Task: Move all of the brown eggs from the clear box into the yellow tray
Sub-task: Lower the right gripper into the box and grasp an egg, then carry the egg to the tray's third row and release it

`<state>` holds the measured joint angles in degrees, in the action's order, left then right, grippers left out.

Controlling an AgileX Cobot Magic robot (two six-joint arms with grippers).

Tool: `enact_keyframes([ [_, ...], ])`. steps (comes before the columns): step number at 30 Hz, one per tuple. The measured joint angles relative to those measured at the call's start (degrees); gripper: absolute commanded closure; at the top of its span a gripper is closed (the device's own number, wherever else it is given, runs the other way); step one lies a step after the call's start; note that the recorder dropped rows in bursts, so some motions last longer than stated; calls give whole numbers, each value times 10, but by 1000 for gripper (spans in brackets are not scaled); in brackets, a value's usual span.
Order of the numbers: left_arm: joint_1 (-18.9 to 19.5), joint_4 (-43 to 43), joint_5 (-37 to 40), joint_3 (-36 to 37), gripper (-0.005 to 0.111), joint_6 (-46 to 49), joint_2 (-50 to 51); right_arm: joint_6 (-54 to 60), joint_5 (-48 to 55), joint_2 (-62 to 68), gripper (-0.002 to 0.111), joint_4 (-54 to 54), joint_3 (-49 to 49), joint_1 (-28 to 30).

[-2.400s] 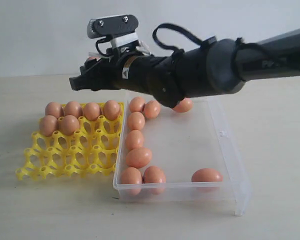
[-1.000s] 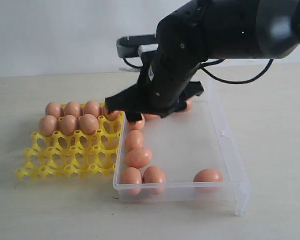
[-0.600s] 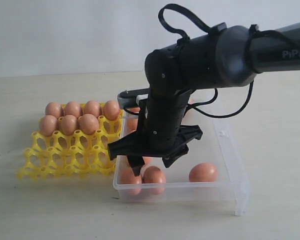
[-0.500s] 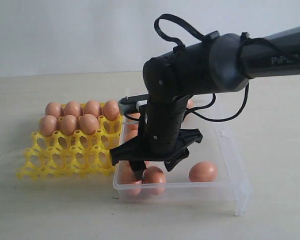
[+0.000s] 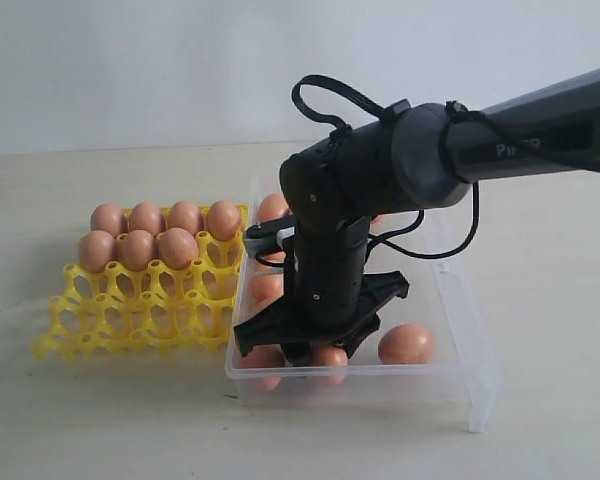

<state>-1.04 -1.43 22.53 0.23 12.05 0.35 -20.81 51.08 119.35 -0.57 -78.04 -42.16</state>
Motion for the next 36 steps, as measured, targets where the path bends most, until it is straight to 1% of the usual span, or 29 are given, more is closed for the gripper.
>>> enact_keyframes([
  [7,0,0,0,0,107,0,0,10,20,-36,108,-58,0,1],
  [9,0,0,0,0,107,0,0,17,-10,-64,108,-86,1,3],
  [11,0,0,0,0,107,0,0,22,-91,-89,108,-99,3,5],
  [13,0,0,0,0,107,0,0,26,-206,-102,108,-97,13,6],
  [15,0,0,0,0,107,0,0,36,-350,-101,108,-90,30,6],
  [16,0,0,0,0,107,0,0,37,-419,-94,108,-88,38,6],
  [19,0,0,0,0,107,0,0,42,-582,-62,108,-84,51,6],
  [22,0,0,0,0,107,0,0,49,-697,-20,108,-84,53,6],
  [25,0,0,0,0,107,0,0,72,-737,20,108,-82,55,6],
  [30,0,0,0,0,107,0,0,118,-743,56,108,-61,56,6],
  [36,0,0,0,0,107,0,0,160,-749,67,108,-47,56,10],
])
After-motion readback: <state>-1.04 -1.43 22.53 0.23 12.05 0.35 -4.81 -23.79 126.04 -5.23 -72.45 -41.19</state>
